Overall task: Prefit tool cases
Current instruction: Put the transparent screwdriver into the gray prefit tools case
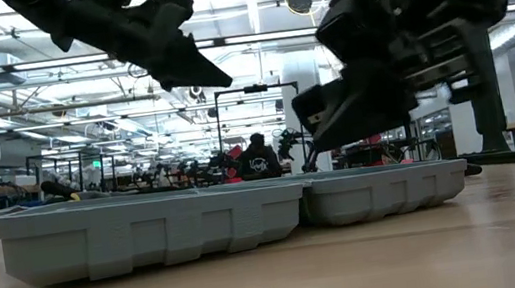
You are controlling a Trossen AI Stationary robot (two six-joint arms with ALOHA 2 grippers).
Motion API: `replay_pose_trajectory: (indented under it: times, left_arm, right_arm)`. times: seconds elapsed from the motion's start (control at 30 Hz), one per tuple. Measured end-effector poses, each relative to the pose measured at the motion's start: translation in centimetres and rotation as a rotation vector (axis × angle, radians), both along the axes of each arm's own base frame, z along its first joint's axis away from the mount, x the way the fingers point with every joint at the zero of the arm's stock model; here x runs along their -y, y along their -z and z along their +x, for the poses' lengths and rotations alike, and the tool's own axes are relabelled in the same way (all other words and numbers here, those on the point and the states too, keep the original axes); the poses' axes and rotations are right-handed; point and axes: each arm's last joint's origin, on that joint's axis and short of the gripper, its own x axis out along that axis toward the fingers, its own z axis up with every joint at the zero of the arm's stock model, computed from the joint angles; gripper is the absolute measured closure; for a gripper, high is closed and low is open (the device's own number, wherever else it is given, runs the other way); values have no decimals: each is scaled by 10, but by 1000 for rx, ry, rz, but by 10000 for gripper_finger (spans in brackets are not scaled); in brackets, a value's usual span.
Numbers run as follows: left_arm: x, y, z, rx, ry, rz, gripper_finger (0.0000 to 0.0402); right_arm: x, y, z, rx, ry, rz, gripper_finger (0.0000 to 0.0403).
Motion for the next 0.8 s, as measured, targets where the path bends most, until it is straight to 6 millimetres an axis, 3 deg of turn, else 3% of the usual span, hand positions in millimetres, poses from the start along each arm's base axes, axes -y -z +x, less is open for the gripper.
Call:
replay_pose_trajectory:
  times: [0.17, 0.4, 0.8]
  left_arm:
    - [-4, -1, -1, 35, -157, -50, 393]
    - [9, -1, 1, 51, -133, -115, 393]
    - [32, -1, 1, 65, -91, -194, 393]
  right_arm:
    - [-1, -2, 14, 27, -3, -12, 403]
    - [-18, 1, 17, -2, -24, -54, 403]
    - [-19, 0, 18, 12, 91, -103, 403]
